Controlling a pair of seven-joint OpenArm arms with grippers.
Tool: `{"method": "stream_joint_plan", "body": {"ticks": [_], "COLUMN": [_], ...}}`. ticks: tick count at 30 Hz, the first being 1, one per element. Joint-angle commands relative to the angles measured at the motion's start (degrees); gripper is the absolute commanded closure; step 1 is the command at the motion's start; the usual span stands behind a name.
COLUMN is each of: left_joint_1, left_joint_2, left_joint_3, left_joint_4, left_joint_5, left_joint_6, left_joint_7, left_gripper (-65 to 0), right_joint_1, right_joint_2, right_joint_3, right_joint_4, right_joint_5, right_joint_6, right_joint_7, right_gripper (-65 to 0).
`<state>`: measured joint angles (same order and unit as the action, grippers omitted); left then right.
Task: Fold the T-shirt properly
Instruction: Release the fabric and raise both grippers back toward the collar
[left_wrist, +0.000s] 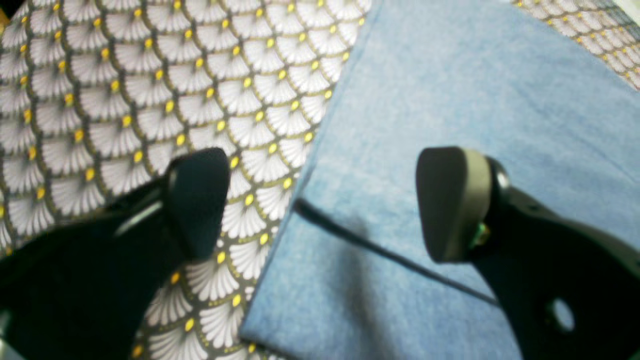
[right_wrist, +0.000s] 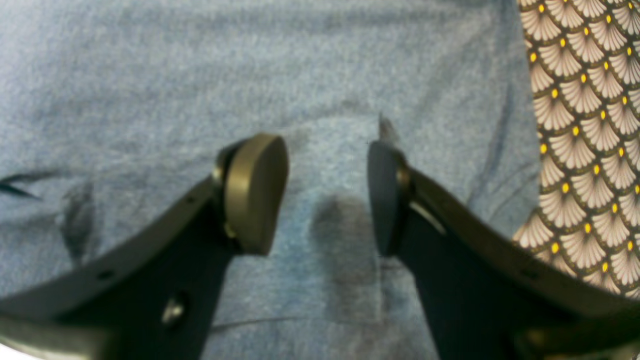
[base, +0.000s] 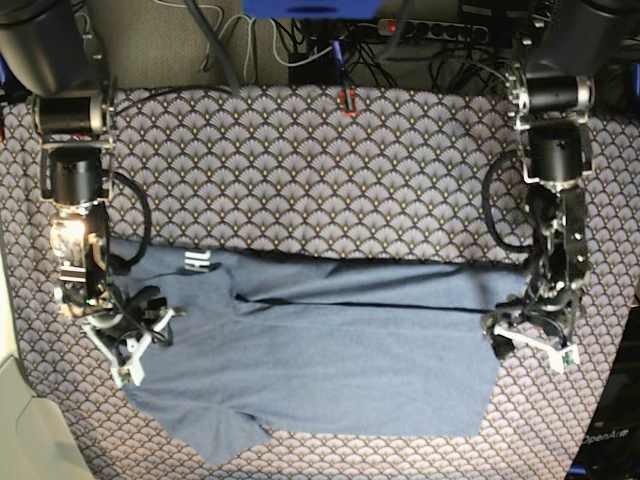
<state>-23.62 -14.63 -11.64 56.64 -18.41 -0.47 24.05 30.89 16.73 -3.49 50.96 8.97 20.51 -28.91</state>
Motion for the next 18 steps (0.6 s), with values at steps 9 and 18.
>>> {"method": "stream_joint_plan", "body": {"ticks": [9, 18], "left_joint_1": [7.92, 11.18], "left_joint_2": [-1.32, -1.06], "left_joint_3": [-0.54, -0.62], "left_joint_4": [8.81, 9.95], "left_joint_5": [0.08, 0.00], "left_joint_6": [-0.19, -0.10], "left_joint_7": [-1.33, -1.77], "left_gripper": [-57.3, -57.3], "right_joint_1": [-6.94, -20.13], "right_joint_2": [6.78, 6.87], "right_joint_3": [3.09, 9.24], "right_joint_4": [5.70, 17.66], "right_joint_5": [0.57, 0.39], "right_joint_6": [-0.34, -0.34], "right_joint_7": [-2.17, -2.17], "right_gripper": [-30.8, -30.8]}}
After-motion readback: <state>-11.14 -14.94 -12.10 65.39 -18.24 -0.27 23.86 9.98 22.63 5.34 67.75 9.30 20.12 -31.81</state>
